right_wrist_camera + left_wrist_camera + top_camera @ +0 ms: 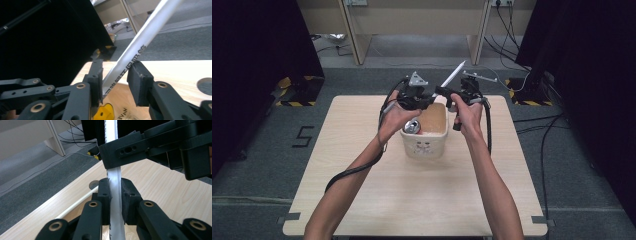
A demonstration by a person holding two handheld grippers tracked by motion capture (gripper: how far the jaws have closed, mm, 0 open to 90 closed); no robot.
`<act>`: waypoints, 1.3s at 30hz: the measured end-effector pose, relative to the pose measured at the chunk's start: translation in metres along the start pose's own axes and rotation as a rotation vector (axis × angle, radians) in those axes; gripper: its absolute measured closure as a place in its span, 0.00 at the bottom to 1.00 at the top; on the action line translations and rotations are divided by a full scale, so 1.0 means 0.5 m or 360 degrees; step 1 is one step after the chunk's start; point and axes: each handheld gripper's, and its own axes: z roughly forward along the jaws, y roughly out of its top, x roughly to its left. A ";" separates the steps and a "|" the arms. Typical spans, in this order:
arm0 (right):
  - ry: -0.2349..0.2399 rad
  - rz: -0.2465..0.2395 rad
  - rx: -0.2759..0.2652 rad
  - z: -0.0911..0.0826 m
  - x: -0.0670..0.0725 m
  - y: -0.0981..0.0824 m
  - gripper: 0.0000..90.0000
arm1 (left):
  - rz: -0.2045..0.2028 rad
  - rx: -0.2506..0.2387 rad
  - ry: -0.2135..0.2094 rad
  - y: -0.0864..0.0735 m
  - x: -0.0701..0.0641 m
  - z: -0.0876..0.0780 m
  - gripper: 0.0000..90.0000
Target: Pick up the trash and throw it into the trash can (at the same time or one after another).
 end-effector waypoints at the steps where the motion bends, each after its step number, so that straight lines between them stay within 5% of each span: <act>1: 0.0016 0.0016 -0.0008 -0.001 -0.001 0.001 0.75 | -0.0004 -0.0004 0.0000 0.001 0.000 0.000 0.88; 10: 0.0115 0.0065 -0.0043 -0.009 -0.007 0.004 0.86 | 0.0013 0.0026 -0.0052 0.001 -0.012 0.008 0.79; 16: 0.0159 0.0064 -0.0067 -0.012 -0.009 0.005 0.88 | -0.0087 0.0035 -0.0095 0.000 -0.004 0.010 0.57; 32: 0.0242 0.0135 -0.0155 -0.020 -0.014 0.012 0.88 | -0.0157 -0.0002 -0.0132 -0.002 0.019 -0.030 0.50; 39: 0.0149 0.0056 -0.0192 -0.020 -0.022 0.013 0.88 | -0.0163 -0.0001 -0.0131 -0.007 0.024 -0.033 0.50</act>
